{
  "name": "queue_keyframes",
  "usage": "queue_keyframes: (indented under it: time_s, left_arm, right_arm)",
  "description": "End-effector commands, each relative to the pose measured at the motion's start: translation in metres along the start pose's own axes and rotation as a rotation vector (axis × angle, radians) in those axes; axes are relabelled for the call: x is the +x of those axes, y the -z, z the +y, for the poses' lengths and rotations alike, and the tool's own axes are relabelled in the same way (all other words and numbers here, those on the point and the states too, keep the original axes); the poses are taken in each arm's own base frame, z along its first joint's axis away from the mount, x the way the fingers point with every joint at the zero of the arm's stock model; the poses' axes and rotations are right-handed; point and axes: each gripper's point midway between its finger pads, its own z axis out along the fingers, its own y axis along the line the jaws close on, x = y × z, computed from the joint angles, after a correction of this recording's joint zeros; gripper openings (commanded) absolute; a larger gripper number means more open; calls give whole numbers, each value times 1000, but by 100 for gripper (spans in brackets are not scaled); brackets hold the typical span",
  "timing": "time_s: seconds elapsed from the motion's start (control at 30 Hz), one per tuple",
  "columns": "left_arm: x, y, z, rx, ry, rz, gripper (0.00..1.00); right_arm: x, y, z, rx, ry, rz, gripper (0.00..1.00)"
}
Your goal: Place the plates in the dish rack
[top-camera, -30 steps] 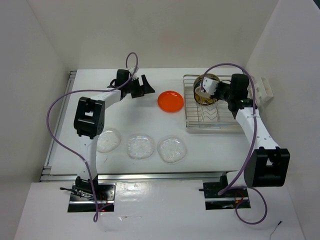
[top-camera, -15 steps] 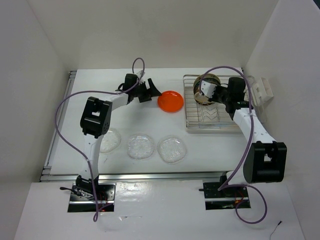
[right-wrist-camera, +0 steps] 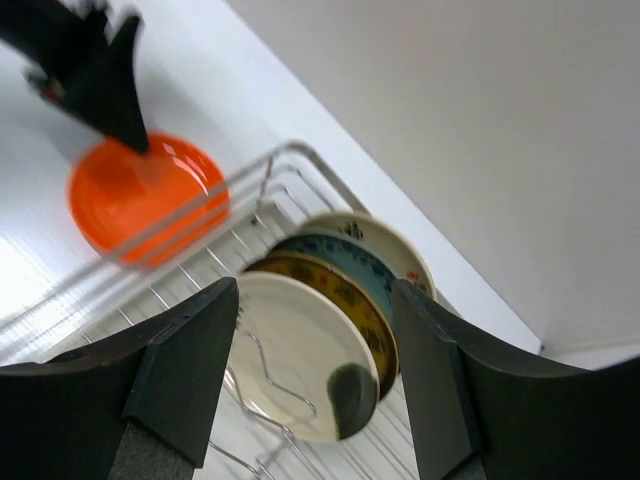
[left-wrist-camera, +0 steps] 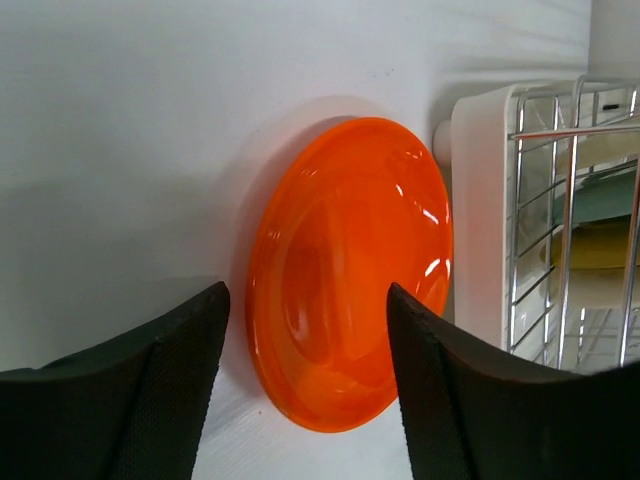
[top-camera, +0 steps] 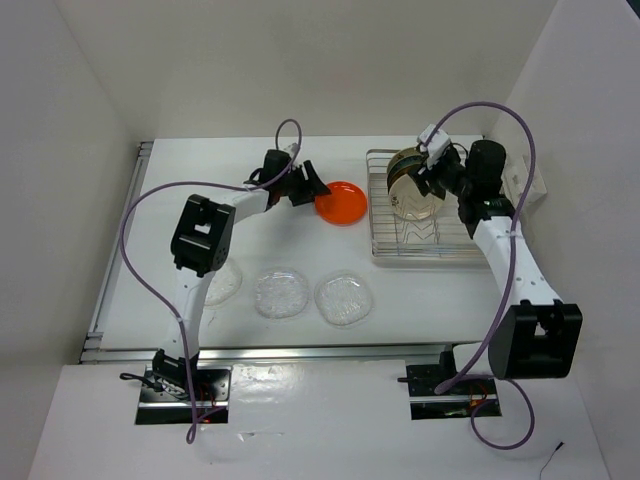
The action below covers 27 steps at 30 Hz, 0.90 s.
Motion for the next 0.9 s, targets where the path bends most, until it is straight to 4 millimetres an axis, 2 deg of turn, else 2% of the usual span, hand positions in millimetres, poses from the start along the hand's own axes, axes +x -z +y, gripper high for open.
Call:
queue_keyframes:
  time_s: [0.0, 0.07, 0.13, 0.27, 0.3, 0.33, 0.4, 0.47, 0.53, 0.57, 0.6, 0.63, 0.67, 0.7, 0.73, 0.77, 0.83, 0.87]
  left_arm:
    - [11, -8, 15, -58, 32, 18, 68]
    - [13, -8, 16, -64, 35, 24, 58]
    - [16, -10, 20, -70, 48, 30, 53]
    - [18, -15, 24, -70, 48, 30, 30]
    - [23, -16, 22, -72, 47, 43, 12]
    - [23, -16, 22, -72, 47, 43, 0]
    - [25, -17, 26, -79, 47, 38, 0]
    - [20, -12, 17, -53, 22, 24, 0]
    - [4, -3, 0, -22, -59, -10, 0]
    - [1, 2, -4, -17, -93, -16, 0]
    - [-8, 9, -9, 1, -133, -29, 0]
    - [-22, 22, -30, 35, -192, -60, 0]
    - [-37, 32, -32, 38, -277, -90, 0]
    - [-48, 42, -35, 37, -318, -110, 0]
    - [-50, 51, -42, 41, -354, -104, 0]
    - [-68, 70, -53, 45, -435, -144, 0]
    - [-72, 87, -55, 30, -501, -148, 0]
    - [-76, 98, -54, 14, -558, -143, 0]
  right_arm:
    - [-79, 24, -10, 16, -83, -236, 70]
    - [-88, 30, -4, -3, -109, -264, 70]
    - [-88, 30, -3, -12, -108, -268, 70]
    - [-87, 32, 2, -25, -169, -257, 70]
    - [-90, 32, 1, -22, -180, -267, 70]
    - [-94, 33, 2, -30, -214, -281, 69]
    - [-110, 37, 7, -64, -230, -346, 69]
    - [-112, 31, 15, -129, -319, -359, 69]
    - [-124, 24, 20, -170, -354, -377, 70]
    - [-118, 14, 25, -203, -390, -354, 71]
    - [-124, 11, 26, -223, -387, -359, 71]
    - [-120, 6, 31, -243, -410, -333, 71]
    - [-122, 1, 41, -284, -418, -328, 71]
    - [-115, -5, 46, -315, -430, -316, 71]
    - [-119, -7, 51, -340, -426, -323, 71]
    - [-117, -9, 54, -360, -444, -318, 71]
    - [-120, -15, 63, -388, -473, -318, 71]
    - [-116, -18, 67, -410, -487, -313, 66]
